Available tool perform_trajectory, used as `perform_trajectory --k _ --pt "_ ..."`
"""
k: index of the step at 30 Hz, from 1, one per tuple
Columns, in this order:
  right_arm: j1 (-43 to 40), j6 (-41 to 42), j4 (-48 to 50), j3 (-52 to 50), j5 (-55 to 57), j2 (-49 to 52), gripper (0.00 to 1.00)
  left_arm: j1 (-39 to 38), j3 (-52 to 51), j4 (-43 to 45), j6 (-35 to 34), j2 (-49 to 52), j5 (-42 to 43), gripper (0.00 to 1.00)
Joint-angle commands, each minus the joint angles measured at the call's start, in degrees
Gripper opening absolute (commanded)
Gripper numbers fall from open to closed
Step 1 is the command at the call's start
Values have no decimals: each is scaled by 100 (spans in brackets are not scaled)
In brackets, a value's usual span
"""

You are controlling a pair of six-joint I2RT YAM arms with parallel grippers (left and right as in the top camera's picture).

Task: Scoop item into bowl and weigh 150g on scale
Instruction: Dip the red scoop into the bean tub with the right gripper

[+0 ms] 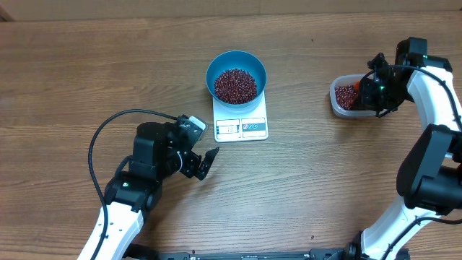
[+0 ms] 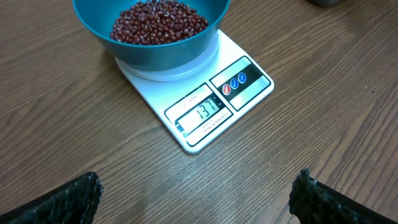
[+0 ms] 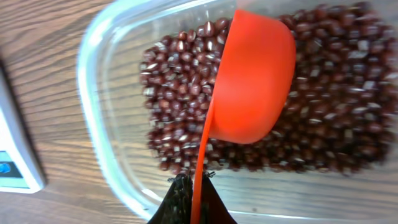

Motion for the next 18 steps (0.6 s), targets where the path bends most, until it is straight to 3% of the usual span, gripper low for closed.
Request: perform_trajectory --k 1,18 --pt "-74 -269 -20 -24 -774 92 4 20 2 7 -61 44 -13 100" --pt "-1069 -374 -354 -24 -2474 92 4 20 2 7 -61 44 -13 100"
